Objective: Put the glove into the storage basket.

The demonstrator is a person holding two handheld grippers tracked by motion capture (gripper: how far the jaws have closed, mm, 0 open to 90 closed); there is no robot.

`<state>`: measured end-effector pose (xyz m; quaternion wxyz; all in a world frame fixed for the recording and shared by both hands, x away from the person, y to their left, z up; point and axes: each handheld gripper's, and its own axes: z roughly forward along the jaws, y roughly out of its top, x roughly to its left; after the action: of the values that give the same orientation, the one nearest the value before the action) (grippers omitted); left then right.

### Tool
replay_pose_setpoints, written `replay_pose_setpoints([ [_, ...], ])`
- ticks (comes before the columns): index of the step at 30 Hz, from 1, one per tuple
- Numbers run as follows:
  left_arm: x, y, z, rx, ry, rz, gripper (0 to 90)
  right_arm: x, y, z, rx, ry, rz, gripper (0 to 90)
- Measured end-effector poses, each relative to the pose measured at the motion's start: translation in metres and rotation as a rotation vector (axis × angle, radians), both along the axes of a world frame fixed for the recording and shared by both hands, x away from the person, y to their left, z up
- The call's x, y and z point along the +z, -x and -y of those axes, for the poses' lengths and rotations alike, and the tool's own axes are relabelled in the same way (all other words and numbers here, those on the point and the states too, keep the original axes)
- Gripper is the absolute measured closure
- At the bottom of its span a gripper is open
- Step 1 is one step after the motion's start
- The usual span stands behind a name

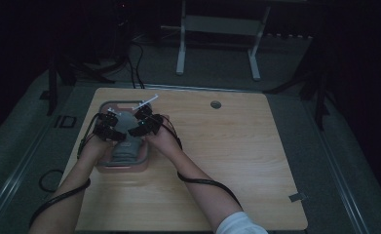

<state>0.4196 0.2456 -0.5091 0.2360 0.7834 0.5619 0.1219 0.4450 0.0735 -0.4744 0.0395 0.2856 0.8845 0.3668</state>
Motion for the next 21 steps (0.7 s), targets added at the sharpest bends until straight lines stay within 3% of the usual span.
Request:
replay_pose_setpoints([
  [3,0.003,0.003,-0.001,0.01,0.0,0.058,51.8,0.005,-0.001,0.006,0.0,-0.015,-0.004,32.8],
  [4,0.003,0.003,-0.001,0.01,0.0,0.058,46.6,0.006,-0.001,0.009,0.004,-0.019,0.0,31.5],
  [5,0.005,0.005,-0.002,0.022,0.008,0.082,46.6,0.006,-0.001,0.009,0.004,-0.019,0.0,31.5],
  [6,0.01,0.009,-0.005,0.03,0.04,0.134,40.8,0.009,-0.001,0.015,0.03,-0.04,-0.016,26.1],
  [8,0.015,0.014,-0.01,0.051,0.079,0.166,32.0,0.01,0.0,0.019,0.044,-0.062,-0.026,23.3],
  [11,0.021,0.021,-0.014,0.034,0.086,0.215,21.3,0.013,0.002,0.023,0.072,-0.074,-0.017,20.8],
  [16,0.03,0.034,-0.017,0.025,0.108,0.273,16.5,0.014,0.007,0.026,0.12,-0.077,0.008,17.6],
  [17,0.033,0.038,-0.016,0.017,0.12,0.29,16.5,0.013,0.01,0.028,0.138,-0.071,0.048,16.0],
  [21,0.045,0.055,-0.014,-0.009,0.14,0.336,16.5,0.014,0.014,0.033,0.151,-0.068,0.053,15.5],
])
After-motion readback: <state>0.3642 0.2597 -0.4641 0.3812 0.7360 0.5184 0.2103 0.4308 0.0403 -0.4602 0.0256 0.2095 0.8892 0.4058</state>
